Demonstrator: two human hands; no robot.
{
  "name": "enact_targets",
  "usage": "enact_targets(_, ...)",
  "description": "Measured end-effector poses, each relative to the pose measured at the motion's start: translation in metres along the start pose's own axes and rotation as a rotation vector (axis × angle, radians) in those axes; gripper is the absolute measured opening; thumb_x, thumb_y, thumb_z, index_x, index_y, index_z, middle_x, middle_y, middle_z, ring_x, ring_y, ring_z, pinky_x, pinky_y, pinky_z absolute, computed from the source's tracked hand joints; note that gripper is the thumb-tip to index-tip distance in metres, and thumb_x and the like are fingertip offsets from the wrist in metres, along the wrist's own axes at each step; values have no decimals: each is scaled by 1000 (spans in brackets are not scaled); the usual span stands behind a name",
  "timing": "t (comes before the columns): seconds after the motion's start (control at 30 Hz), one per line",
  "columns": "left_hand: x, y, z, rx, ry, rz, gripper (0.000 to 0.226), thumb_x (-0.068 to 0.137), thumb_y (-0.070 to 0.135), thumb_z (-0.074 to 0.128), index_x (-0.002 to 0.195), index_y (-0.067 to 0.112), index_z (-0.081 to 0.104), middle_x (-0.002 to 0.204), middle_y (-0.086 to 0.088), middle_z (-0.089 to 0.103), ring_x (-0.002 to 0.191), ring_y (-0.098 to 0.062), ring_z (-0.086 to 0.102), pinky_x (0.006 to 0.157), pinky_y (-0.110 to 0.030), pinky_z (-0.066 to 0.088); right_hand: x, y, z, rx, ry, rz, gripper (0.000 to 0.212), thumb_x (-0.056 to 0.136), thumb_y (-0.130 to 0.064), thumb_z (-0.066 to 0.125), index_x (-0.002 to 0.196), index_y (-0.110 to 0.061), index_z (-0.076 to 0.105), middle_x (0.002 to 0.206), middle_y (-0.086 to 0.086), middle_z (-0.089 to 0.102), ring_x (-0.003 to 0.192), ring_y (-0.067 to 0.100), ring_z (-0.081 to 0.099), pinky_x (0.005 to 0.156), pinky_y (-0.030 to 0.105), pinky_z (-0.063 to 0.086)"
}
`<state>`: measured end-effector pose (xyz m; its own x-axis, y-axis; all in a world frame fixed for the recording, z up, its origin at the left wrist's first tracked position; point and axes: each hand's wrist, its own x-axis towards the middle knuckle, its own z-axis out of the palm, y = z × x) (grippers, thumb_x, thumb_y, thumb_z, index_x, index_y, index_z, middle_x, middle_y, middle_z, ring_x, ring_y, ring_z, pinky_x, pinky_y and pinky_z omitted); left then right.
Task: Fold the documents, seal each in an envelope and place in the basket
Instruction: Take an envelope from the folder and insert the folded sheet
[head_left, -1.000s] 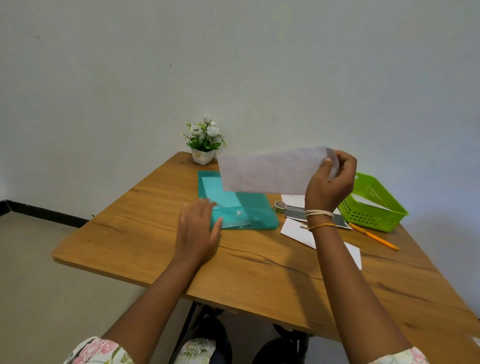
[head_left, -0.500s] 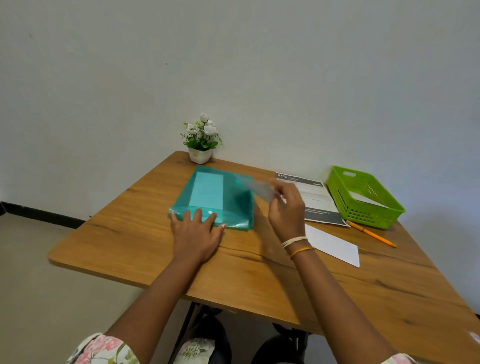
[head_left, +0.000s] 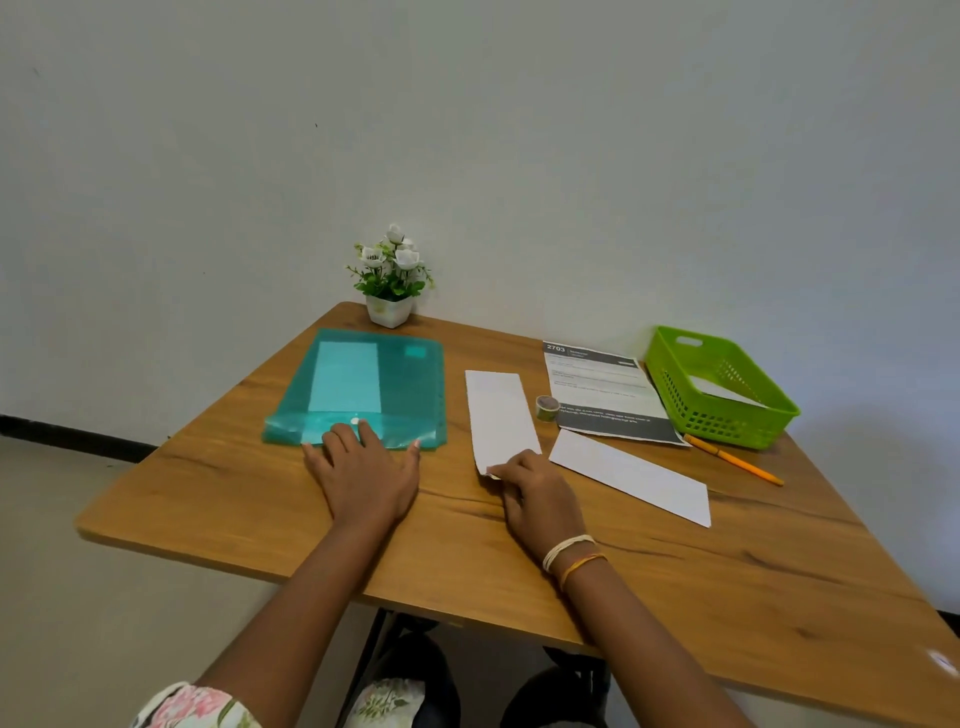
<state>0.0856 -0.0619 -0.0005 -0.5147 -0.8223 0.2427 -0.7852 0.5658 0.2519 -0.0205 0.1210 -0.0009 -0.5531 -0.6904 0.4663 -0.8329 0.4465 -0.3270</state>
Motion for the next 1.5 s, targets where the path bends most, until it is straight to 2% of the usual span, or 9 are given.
enact_targets(0.1,-2,2,-3,-51,55,109,75,94,60,34,149,10,27,151,-23,29,141,-36,21,114,-57,7,3,1,0,15,-57,16,29,90,-15,56,114,-24,68,107,-1,61,98,15,55,81,28,52)
enact_targets(0.3,-14,24,-7,-495,84,616,33,94,23,55,127,18,58,132,-4,56,121,-19,51,98,-35,46,4,-2,-4,170,-49,39,36,82,-9,55,115,-18,66,114,0,65,104,14,58,90,26,50)
enact_targets(0.43,-17,51,5,-557,-122,604,38,97,30,51,135,26,53,141,4,52,127,-14,49,102,-32,43,5,3,-10,267,206,191,29,83,0,55,104,-14,70,105,1,70,98,13,62,88,22,49)
enact_targets(0.57,-14,63,14,-412,-221,604,43,93,41,56,134,27,56,143,6,50,129,-13,46,104,-33,40,1,22,-19,250,173,229,28,83,-4,58,107,-14,68,106,2,68,98,13,61,87,25,52)
enact_targets(0.8,-14,62,18,-463,-131,612,33,94,35,58,123,24,65,130,3,62,119,-14,55,98,-30,44,-4,27,-12,87,-20,44,30,83,-32,64,112,-23,65,113,-5,66,102,12,59,88,26,51)
enact_targets(0.97,-22,61,13,-435,59,699,25,96,31,52,104,19,73,97,-1,73,86,-18,64,70,-38,53,-4,24,-12,15,43,-16,40,80,-41,65,117,-25,63,113,-5,67,102,12,60,88,29,51)
enact_targets(1.13,-29,61,12,-439,164,741,21,96,26,55,105,16,71,96,-3,72,82,-17,64,68,-35,55,-8,15,-19,53,203,-18,36,76,-33,65,110,-19,66,115,0,66,105,13,58,90,28,50)
enact_targets(1.37,-29,62,7,-729,72,658,20,94,24,59,109,18,71,103,3,72,89,-6,63,76,-26,54,-2,19,-13,-231,143,27,32,66,-11,77,98,-15,73,106,9,69,93,25,65,78,34,54)
enact_targets(1.5,-38,76,0,-1205,19,263,26,97,25,54,122,21,61,115,11,61,105,2,55,83,-21,51,0,18,-13,-116,230,82,36,66,5,73,98,-10,73,102,10,70,89,26,67,74,30,56)
